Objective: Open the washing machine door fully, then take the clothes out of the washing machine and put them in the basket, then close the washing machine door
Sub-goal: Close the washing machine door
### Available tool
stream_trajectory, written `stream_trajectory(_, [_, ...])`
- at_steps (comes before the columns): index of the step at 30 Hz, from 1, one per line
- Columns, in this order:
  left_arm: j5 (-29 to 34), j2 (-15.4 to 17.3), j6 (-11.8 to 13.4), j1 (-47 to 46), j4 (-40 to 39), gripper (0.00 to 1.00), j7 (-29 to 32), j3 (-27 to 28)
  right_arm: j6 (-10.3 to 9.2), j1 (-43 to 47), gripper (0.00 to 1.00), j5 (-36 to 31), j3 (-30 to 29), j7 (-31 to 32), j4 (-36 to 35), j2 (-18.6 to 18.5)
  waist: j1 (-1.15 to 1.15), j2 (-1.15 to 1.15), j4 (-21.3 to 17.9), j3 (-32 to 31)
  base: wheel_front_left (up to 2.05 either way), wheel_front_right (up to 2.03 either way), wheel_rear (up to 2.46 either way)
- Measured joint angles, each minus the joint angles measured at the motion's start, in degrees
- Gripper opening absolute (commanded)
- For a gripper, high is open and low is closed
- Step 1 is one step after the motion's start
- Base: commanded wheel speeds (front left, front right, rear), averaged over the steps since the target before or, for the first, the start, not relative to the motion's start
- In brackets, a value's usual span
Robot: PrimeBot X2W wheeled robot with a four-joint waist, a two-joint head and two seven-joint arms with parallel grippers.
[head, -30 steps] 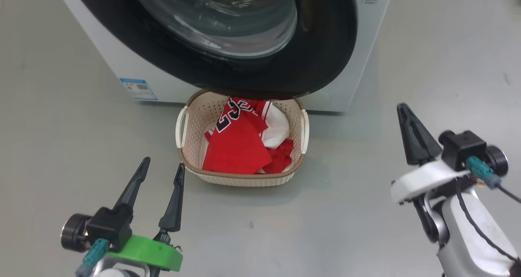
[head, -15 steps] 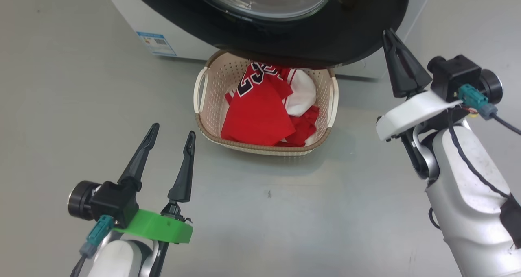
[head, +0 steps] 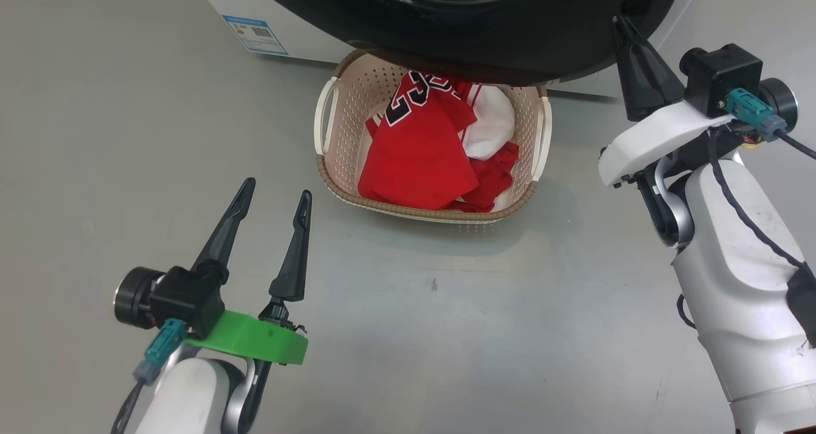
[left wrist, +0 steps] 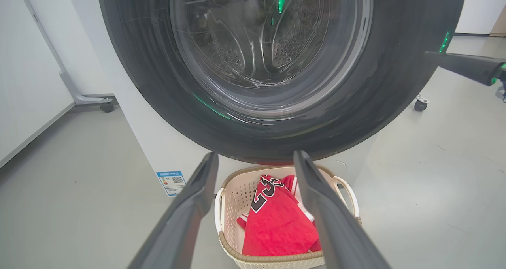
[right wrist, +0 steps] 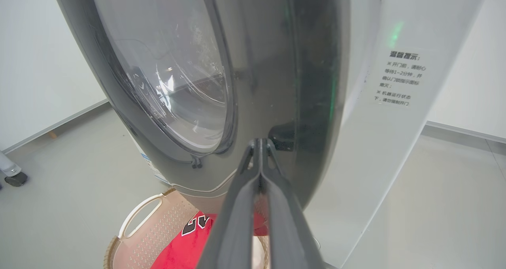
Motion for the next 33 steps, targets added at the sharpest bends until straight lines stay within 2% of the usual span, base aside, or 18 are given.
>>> stream_trajectory(10, [0.0,-0.6,-0.1,-1.2,1.6,1.00,-0.5,-0.5,0.05,-3.8,0.00,0.1,-0.9,-1.3,4.4,0.0,0.00,0.00,0.3,0.7,0.00,0.00,0.00])
stream_trajectory(23, [0.0,-0.9,-0.2,-3.1,2.3,1.00,-0.9,-1.1,0.04,-13.0,0.00,-0.6,-1.8,-1.6,8.1,-2.1,0.00,0.00,1.6,2.9,0.00,0.00,0.00])
stream_trajectory(33, [0.0,-1.2,-0.2,-4.1,2.7,1.00,-1.0,-1.5,-0.56,-18.5,0.00,-0.6,-3.9,-2.0,11.4,-2.7,0.00,0.00,2.4,4.2,0.00,0.00,0.00])
